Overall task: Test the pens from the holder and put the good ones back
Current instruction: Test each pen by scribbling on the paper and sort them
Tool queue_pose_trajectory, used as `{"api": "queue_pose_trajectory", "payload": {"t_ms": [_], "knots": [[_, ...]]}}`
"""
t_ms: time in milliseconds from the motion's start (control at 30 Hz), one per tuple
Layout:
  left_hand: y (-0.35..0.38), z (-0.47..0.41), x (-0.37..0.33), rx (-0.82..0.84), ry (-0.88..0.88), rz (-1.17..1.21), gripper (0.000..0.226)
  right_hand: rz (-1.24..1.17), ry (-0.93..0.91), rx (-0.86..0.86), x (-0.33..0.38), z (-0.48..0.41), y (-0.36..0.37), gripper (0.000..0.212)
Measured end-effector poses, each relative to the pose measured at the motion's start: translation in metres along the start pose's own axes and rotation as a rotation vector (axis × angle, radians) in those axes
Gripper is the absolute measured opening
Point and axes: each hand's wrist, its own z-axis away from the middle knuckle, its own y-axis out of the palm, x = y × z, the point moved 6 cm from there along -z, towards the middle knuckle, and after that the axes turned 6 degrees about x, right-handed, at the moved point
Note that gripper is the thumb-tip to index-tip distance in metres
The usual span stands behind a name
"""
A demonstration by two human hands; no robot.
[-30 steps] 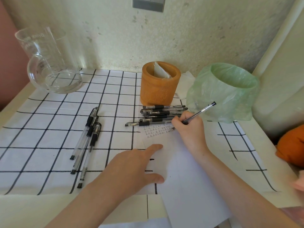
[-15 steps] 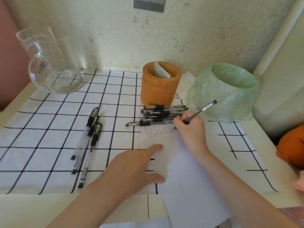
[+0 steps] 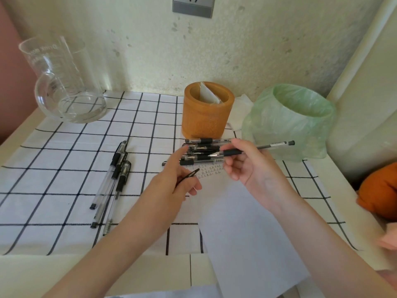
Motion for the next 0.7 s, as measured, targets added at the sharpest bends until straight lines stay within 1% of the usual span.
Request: {"api": "queue_pose_trajectory", "payload": {"t_ms": [67, 133, 300, 400, 533, 633, 700], "knots": [[-0.003, 0.001, -0.003, -0.030, 0.033, 0.060, 0.057, -0.010, 0.009, 0.039, 0.002, 0.003, 0.005, 0.020], [-0.006, 0.002, -0.005, -0.050, 0.028, 0.103, 0.058, 0.012, 0.011, 0.067, 0.003, 0.004, 0.008, 0.016], [-0.009, 0.004, -0.008, -0.072, -0.001, 0.148, 0.065, 0.101, 0.006, 0.045, 0.003, 0.006, 0.011, 0.021], [-0.008, 0.004, -0.009, -0.063, -0.006, 0.111, 0.067, 0.124, -0.009, 0.056, 0.002, 0.006, 0.014, 0.024], [-0.007, 0.004, -0.009, -0.052, 0.003, 0.043, 0.063, 0.189, -0.016, 0.100, -0.001, 0.007, 0.020, 0.028], [-0.006, 0.004, -0.007, -0.058, -0.024, 0.019, 0.060, 0.271, -0.021, 0.161, -0.003, 0.008, 0.028, 0.025], [-0.008, 0.006, -0.007, -0.086, -0.041, 0.054, 0.049, 0.286, -0.023, 0.182, -0.002, 0.008, 0.030, 0.023]]}}
